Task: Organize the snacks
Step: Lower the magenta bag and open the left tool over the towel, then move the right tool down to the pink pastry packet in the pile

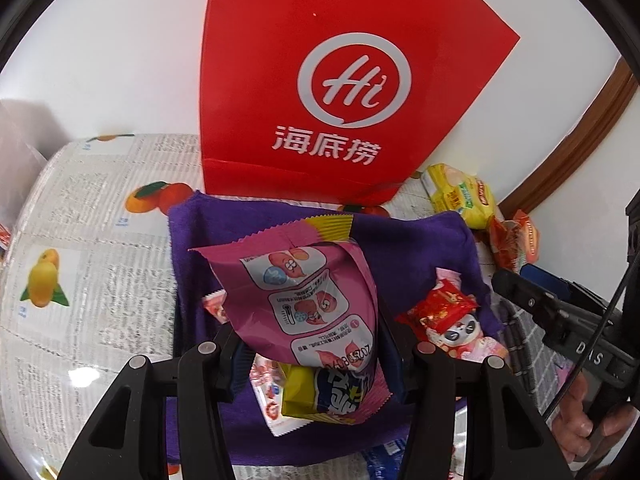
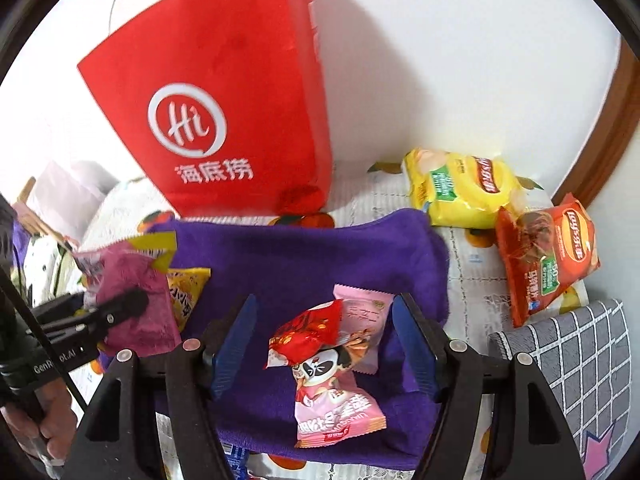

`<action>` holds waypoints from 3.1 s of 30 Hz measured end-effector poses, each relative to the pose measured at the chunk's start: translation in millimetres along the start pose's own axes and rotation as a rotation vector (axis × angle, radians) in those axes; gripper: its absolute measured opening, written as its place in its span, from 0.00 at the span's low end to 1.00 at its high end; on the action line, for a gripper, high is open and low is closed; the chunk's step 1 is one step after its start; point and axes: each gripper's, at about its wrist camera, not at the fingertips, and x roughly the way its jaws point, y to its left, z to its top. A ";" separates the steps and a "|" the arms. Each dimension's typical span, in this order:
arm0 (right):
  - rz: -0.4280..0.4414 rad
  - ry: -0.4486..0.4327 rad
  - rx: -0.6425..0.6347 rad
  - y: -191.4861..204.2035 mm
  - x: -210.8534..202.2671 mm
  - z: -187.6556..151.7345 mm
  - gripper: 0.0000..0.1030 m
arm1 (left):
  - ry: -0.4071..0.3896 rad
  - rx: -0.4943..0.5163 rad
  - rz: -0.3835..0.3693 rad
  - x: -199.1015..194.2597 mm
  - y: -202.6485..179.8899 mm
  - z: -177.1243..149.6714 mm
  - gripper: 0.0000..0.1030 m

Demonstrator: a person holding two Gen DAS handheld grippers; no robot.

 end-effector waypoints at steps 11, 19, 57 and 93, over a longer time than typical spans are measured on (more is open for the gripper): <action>-0.003 -0.035 0.016 -4.0 -9.2 2.0 0.68 | 0.027 0.047 -0.054 8.2 -17.6 -5.0 0.49; -0.022 -0.063 -0.003 -0.5 -20.2 1.6 0.68 | 0.071 0.132 -0.024 19.3 -37.4 -15.5 0.50; 0.030 -0.046 0.040 21.8 -76.0 -100.7 0.68 | -0.029 0.056 0.006 -37.5 -19.8 -1.9 0.66; -0.070 0.040 -0.085 56.7 -19.0 -247.3 0.90 | -0.095 0.231 -0.163 -102.0 -75.4 -29.5 0.66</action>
